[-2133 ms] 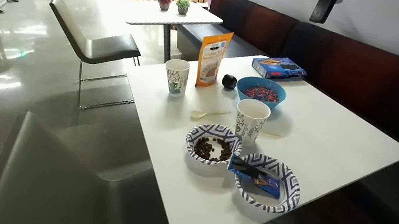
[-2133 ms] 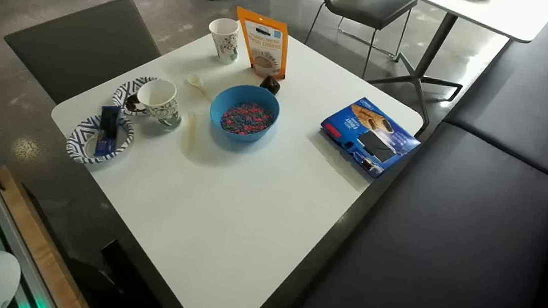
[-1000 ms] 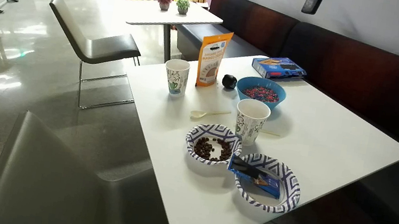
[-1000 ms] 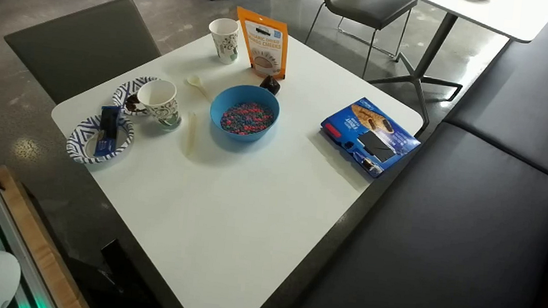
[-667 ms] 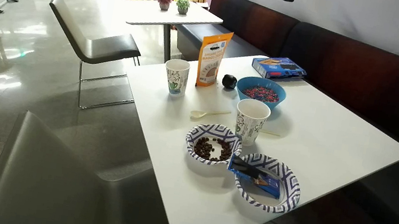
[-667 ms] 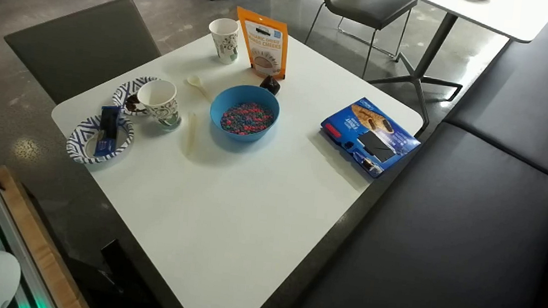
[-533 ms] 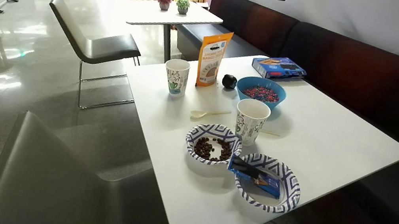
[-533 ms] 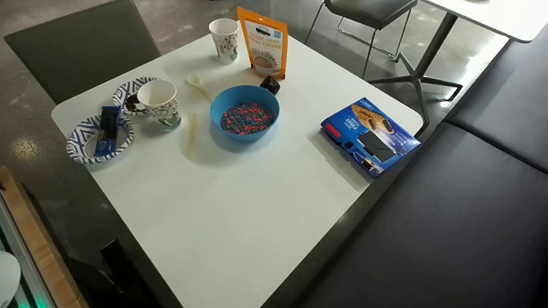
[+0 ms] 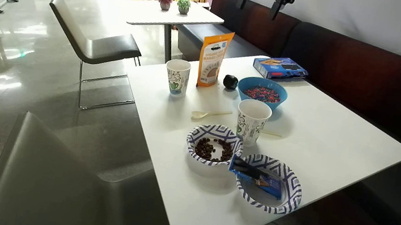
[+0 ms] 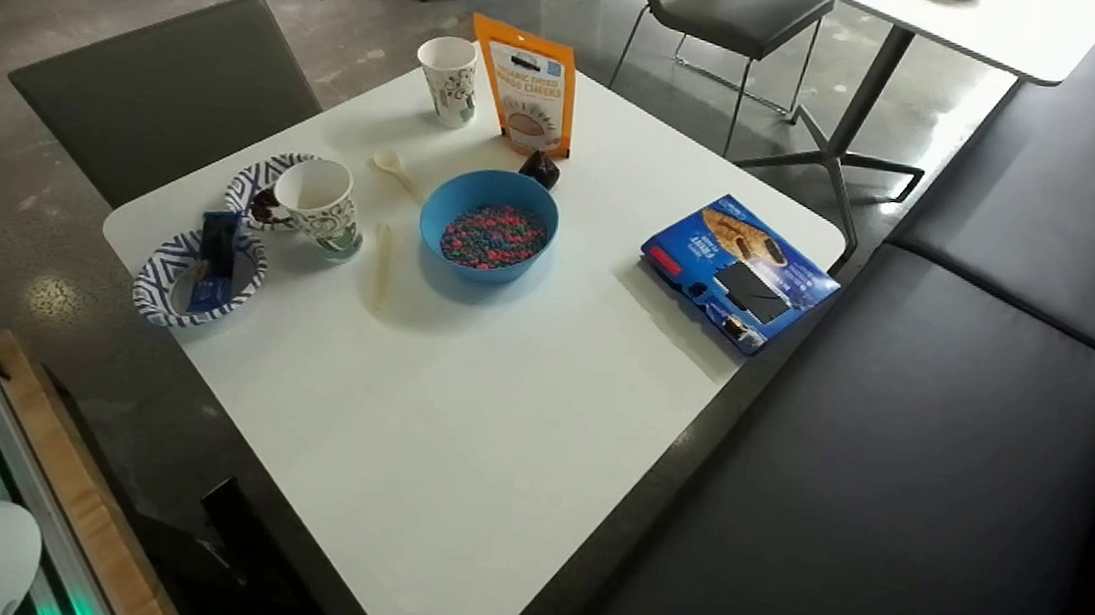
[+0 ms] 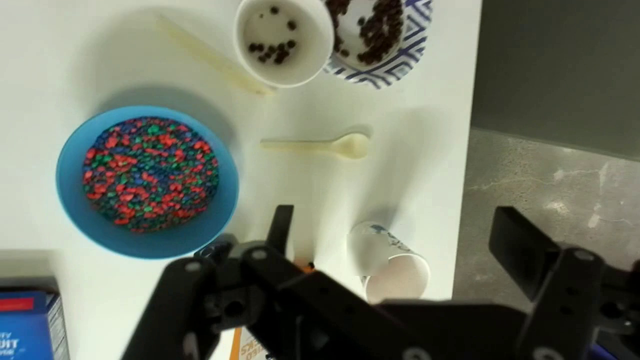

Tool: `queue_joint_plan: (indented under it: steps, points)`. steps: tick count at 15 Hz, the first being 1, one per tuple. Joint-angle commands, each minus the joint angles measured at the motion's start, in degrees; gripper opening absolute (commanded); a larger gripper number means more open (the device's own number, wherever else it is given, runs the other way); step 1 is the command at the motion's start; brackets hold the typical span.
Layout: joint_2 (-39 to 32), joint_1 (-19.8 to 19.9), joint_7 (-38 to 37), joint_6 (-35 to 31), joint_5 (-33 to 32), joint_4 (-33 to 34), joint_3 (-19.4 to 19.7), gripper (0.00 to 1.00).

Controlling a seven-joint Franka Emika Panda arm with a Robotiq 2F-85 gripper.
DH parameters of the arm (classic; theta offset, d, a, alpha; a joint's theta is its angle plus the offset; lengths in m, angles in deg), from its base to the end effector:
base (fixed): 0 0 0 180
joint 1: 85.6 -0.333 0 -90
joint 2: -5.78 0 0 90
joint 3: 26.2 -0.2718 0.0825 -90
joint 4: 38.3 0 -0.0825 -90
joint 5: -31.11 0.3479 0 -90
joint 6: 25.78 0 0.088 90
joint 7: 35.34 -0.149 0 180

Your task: Pick up the black object, then drop it into the bowl

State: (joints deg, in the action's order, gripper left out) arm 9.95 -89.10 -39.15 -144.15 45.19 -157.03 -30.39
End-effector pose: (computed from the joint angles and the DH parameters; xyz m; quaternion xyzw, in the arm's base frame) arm 0.5045 0.0903 0.3999 -0.9935 0.0210 -0.0222 0.1098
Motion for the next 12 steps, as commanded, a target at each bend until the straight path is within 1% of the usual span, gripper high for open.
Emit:
queue_joint_plan:
  steps: [1,5,9,12]
  points:
    - [-6.5,0.8,6.2,-4.9,-5.3,2.8,1.2,1.00]
    - [-14.2,1.8,10.0,-6.5,-10.2,7.1,2.4,1.00]
    - [-22.2,1.9,11.0,-8.6,-15.8,13.0,3.1,1.00]
    - [-27.0,1.9,11.4,-10.3,-17.0,17.1,3.0,1.00]
